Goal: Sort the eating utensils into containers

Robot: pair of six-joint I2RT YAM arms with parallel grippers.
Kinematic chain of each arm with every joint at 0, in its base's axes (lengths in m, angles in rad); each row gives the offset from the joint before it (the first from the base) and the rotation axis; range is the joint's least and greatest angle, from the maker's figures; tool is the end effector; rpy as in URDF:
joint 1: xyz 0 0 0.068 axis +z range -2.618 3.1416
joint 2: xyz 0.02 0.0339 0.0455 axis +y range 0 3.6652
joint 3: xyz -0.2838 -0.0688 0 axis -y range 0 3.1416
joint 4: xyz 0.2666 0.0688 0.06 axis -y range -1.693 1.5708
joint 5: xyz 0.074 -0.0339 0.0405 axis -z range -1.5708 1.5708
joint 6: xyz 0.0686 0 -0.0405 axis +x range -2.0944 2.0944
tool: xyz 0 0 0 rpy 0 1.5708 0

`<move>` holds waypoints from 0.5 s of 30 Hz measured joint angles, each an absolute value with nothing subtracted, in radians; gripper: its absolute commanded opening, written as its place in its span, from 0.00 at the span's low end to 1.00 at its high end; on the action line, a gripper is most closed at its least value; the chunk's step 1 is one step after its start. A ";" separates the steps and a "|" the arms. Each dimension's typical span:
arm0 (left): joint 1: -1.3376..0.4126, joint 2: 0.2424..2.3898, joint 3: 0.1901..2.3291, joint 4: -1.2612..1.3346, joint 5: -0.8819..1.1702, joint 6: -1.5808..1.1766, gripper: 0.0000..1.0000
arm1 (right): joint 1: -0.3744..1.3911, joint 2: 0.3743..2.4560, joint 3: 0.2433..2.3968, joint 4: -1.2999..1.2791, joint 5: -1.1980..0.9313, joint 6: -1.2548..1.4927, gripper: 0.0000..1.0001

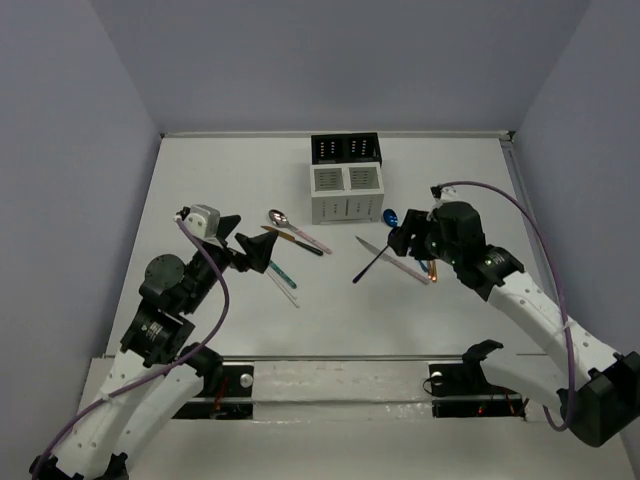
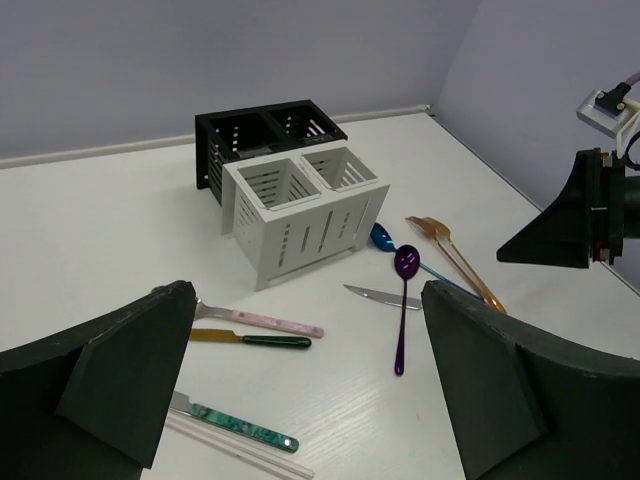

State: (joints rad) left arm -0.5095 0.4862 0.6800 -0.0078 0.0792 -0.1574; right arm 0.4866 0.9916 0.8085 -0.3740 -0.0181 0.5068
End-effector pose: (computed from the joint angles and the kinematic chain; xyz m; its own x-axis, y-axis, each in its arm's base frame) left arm 0.1362 -0.0823 0.3827 0.0726 -0.2195 -0.9729 0.5725 0.8079 -0.1396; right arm 0.2281 0.1221 0.2861 -0.6421 0.2093 -0.7375 -0.1938 0.8864 0.4204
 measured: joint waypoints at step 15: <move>-0.509 0.460 0.680 -0.012 0.089 -0.154 0.99 | 0.307 1.172 0.884 -0.394 0.117 0.423 0.50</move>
